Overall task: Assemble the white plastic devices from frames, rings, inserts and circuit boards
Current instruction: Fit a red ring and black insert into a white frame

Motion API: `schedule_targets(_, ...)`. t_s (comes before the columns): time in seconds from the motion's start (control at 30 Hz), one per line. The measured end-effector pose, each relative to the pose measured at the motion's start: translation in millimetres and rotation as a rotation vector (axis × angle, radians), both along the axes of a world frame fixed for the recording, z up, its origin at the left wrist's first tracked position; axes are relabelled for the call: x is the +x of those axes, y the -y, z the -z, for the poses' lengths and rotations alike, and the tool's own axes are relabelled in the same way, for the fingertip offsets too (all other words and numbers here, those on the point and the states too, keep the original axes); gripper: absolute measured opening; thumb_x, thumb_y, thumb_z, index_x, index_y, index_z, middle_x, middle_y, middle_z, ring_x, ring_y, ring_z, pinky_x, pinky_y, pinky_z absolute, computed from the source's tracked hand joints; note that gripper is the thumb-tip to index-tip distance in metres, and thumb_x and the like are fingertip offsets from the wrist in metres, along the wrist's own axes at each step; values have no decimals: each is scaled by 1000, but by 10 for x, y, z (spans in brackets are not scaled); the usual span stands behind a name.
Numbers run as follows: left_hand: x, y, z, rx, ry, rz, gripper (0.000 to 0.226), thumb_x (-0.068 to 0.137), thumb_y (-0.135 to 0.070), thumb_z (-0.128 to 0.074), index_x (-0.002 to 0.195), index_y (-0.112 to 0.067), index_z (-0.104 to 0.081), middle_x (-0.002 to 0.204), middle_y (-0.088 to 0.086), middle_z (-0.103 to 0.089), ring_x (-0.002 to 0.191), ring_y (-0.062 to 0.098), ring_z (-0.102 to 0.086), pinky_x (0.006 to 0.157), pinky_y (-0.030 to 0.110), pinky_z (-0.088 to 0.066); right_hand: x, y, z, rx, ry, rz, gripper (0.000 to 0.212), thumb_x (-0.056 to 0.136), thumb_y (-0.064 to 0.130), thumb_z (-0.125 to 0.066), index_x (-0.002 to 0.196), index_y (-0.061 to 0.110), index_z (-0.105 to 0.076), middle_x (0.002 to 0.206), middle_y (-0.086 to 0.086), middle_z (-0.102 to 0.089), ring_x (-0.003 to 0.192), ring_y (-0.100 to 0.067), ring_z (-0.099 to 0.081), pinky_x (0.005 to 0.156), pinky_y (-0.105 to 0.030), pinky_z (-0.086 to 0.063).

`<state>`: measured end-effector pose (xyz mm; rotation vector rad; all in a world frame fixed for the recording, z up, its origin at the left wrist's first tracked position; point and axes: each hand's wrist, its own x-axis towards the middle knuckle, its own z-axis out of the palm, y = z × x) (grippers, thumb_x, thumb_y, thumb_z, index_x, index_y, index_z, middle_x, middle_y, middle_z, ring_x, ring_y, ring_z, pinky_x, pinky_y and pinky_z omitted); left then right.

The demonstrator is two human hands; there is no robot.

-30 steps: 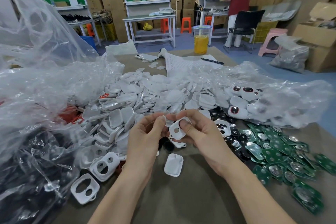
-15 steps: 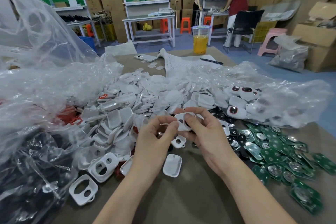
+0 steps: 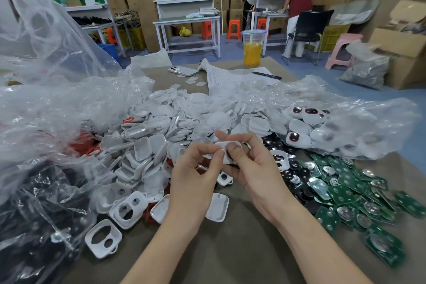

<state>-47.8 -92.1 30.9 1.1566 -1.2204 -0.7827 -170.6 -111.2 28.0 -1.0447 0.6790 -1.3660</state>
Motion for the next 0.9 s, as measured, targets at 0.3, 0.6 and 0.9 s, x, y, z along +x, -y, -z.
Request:
schedule_targets(0.3, 17, 10, 4, 44, -54, 69, 22, 93, -19, -70, 92, -37, -58, 87, -4, -72, 73, 13, -65, 65, 31, -53, -22, -10, 1, 21, 10, -8, 8, 103, 6, -51, 104, 9, -58, 127, 4, -70, 113, -24, -69, 89, -36, -59)
schedule_targets(0.6, 45, 16, 17, 5, 99, 59, 28, 95, -17, -66, 98, -45, -64, 93, -20, -71, 81, 8, -67, 68, 18, -51, -18, -9, 28, -7, -79, -23, 11, 103, 6, -50, 103, 12, -59, 123, -2, -71, 106, -21, -71, 81, -29, -58)
schedule_targets(0.9, 52, 17, 61, -19, 222, 6, 25, 95, -21, -65, 95, -46, -63, 93, -29, -68, 82, -1, -67, 67, 6, -46, 1, -21, 66, -77, -319, 82, 14, 103, 12, -52, 107, 20, -63, 117, 10, -73, 109, -19, -69, 99, -55, -52)
